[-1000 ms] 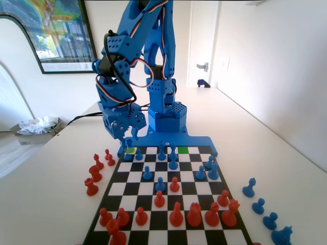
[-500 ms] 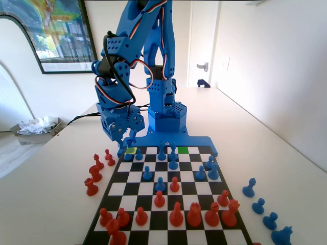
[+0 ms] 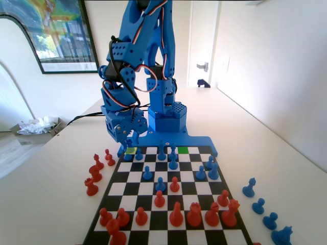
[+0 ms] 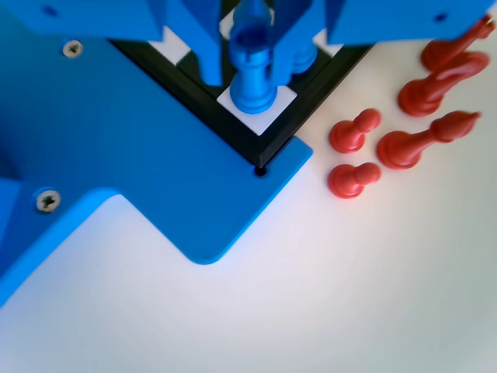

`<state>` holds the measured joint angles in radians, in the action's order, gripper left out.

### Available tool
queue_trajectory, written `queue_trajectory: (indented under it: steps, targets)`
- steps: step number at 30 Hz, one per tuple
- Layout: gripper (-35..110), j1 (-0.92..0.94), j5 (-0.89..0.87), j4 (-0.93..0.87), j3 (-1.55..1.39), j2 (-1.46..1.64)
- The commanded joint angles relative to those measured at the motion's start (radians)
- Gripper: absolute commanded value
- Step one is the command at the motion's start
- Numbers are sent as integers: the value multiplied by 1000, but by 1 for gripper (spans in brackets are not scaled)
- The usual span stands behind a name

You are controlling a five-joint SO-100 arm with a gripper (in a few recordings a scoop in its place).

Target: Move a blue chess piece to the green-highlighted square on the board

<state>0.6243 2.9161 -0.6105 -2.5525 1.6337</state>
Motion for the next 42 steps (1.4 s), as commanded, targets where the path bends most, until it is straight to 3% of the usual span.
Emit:
queue_trajectory:
  steps: [1, 8, 15, 23, 35, 42]
  targets:
    - [1, 6, 500, -5, -2, 15]
    - [1, 11, 505, -18, 5, 20]
    - [1, -17, 449, -341, 129, 156]
    - [1, -149, 219, -680, 275, 341]
    - [1, -437, -106, -874, 413, 405]
    - [1, -543, -230, -897, 446, 410]
